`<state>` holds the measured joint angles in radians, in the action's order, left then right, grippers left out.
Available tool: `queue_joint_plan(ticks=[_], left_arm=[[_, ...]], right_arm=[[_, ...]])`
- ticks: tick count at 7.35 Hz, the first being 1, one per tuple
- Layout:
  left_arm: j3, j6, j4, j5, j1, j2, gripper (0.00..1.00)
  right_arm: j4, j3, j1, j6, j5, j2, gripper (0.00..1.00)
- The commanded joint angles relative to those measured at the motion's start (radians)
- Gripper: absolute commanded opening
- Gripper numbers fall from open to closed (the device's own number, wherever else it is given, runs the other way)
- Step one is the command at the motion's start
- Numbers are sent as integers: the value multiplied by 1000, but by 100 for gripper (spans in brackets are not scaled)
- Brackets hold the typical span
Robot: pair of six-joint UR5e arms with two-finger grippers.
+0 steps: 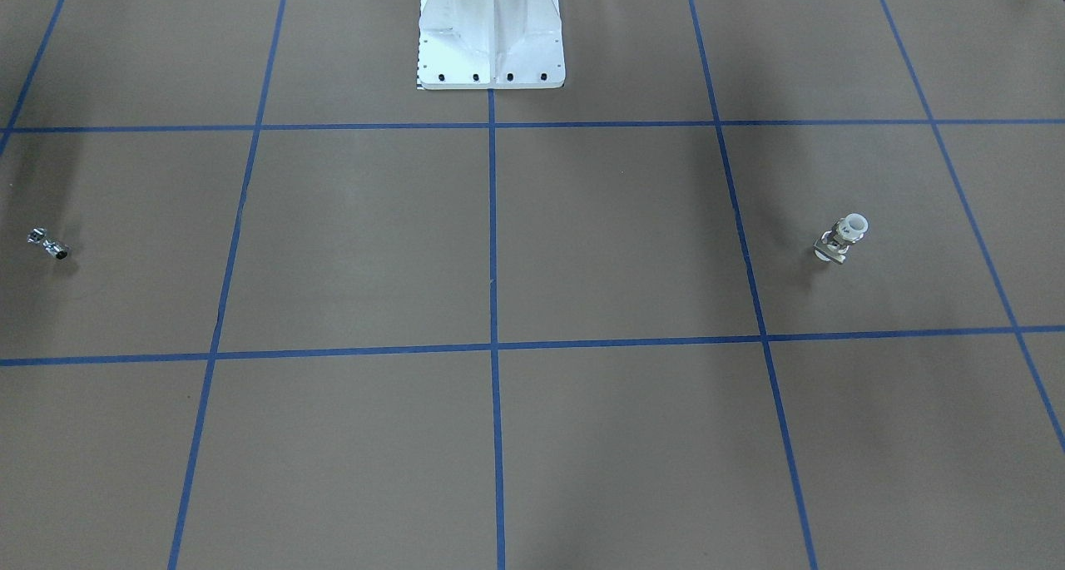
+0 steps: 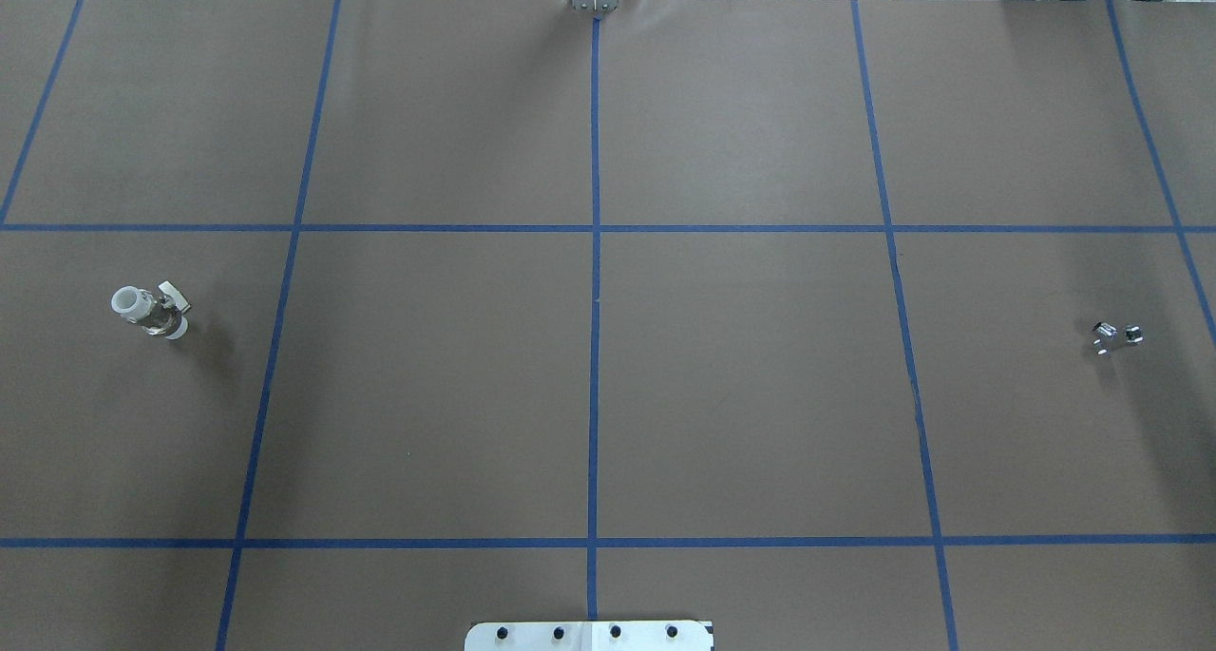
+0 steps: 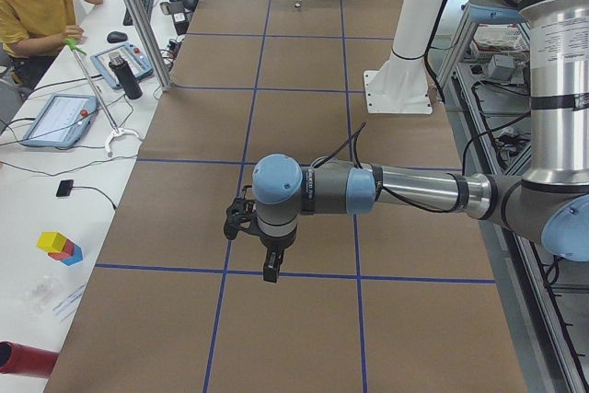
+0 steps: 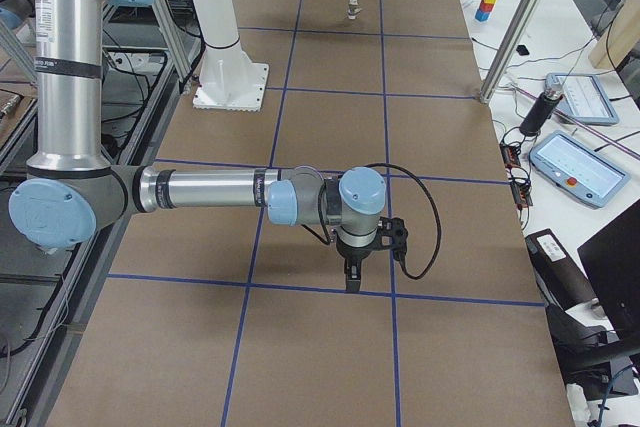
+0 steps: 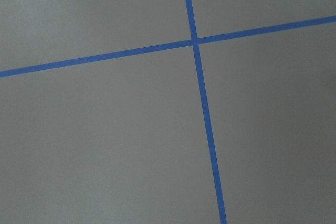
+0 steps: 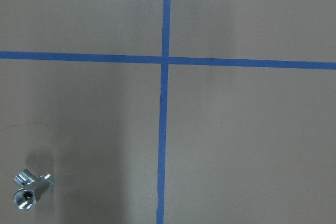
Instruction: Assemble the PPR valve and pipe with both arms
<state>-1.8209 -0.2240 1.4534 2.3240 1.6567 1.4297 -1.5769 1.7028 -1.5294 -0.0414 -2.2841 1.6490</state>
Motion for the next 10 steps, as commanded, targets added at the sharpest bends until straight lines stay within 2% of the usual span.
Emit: queue_joint_plan(ticks=[1, 6, 8, 10], left_arm=[[2, 0, 1, 0, 0, 0, 100], [9, 6, 7, -9, -6, 11, 100], [9, 11, 13, -8, -8, 50, 100], [12, 9, 74, -2, -40, 90, 100]], right_arm=[[0, 0, 0, 0, 0, 0, 100], [27, -6, 0, 2, 0, -9, 100], [218, -11, 0, 0, 6, -17, 100], [256, -5, 11, -3, 8, -38, 100]])
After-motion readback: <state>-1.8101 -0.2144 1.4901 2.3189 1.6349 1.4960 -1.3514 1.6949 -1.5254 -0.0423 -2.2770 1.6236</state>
